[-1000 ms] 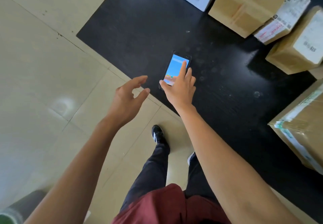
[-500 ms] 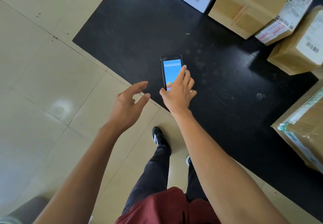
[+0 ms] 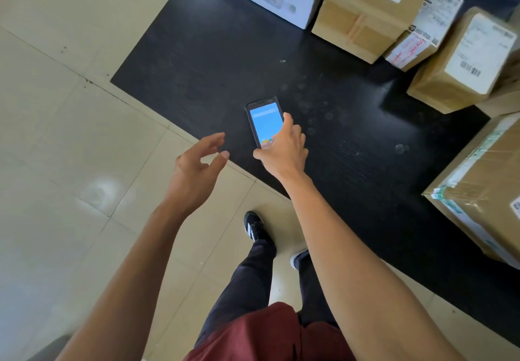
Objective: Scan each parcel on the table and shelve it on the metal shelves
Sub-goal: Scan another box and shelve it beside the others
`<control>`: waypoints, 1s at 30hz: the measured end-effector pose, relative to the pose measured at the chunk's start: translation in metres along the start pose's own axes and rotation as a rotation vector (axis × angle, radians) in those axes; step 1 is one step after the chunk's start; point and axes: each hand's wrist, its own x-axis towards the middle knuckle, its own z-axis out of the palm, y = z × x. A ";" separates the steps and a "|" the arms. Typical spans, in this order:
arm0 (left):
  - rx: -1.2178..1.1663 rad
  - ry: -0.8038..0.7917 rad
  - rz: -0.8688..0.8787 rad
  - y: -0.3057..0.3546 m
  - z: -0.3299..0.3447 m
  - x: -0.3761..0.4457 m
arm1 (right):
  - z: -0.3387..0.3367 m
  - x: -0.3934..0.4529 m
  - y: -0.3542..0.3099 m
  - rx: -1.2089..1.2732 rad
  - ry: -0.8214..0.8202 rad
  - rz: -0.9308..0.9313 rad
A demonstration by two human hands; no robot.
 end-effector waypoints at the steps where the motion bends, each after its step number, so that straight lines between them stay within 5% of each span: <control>1: -0.005 0.004 0.000 0.002 0.001 -0.002 | -0.004 -0.003 0.003 0.012 0.011 -0.009; 11: 0.005 -0.066 0.085 0.048 0.053 -0.015 | -0.094 -0.035 0.059 0.147 0.123 -0.045; 30: 0.196 -0.436 0.419 0.197 0.294 -0.057 | -0.259 -0.119 0.284 0.280 0.343 0.189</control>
